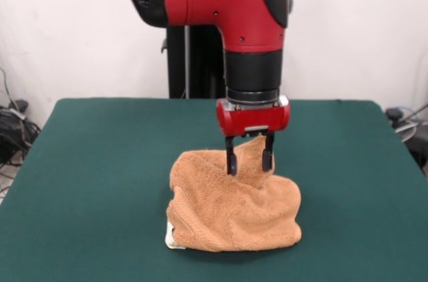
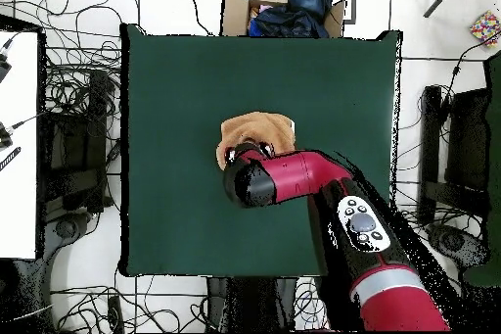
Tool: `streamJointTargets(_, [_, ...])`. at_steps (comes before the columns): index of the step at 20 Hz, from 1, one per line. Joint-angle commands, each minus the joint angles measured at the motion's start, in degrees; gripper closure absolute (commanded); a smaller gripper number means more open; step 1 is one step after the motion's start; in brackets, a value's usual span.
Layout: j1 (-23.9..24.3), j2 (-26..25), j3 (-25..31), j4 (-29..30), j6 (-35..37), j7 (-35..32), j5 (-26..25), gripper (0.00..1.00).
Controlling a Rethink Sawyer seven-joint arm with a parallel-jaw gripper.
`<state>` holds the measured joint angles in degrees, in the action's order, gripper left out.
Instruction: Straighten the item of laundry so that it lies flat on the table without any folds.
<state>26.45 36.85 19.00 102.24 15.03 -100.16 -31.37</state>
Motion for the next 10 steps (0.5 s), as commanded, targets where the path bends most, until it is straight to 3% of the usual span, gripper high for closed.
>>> streamJointTargets(1, [-0.53, -1.45, -0.21, 3.31, -2.21, -2.75, -3.32, 0.0])
streamJointTargets(10, [-1.4, 4.97, 1.68, 8.5, 1.59, -4.75, 0.69, 0.0])
